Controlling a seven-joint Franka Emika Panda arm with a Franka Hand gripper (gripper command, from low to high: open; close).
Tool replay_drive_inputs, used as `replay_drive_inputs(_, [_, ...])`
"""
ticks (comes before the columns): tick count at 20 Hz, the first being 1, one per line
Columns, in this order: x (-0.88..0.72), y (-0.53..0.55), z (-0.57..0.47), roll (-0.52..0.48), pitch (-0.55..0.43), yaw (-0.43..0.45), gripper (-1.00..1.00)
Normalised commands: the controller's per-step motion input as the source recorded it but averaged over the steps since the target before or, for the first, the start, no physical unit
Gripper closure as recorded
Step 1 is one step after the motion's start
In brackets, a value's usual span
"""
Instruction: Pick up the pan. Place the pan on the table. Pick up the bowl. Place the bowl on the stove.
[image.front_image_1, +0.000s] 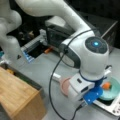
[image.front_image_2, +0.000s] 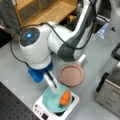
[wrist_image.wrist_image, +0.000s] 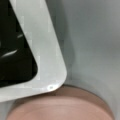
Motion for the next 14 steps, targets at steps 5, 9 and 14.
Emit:
replay_drive_inputs(5, [-0.3,0.2,-0.05,-0.178,-0.234,0.107,-1.0])
replay_drive_inputs(9, [-0.41,0.1,-0.04,-0.281,-0.209,0.207,-1.0])
replay_drive_inputs(14, [-0.66,0.14,0.01,-0.322,-0.19,0.343,-1.0])
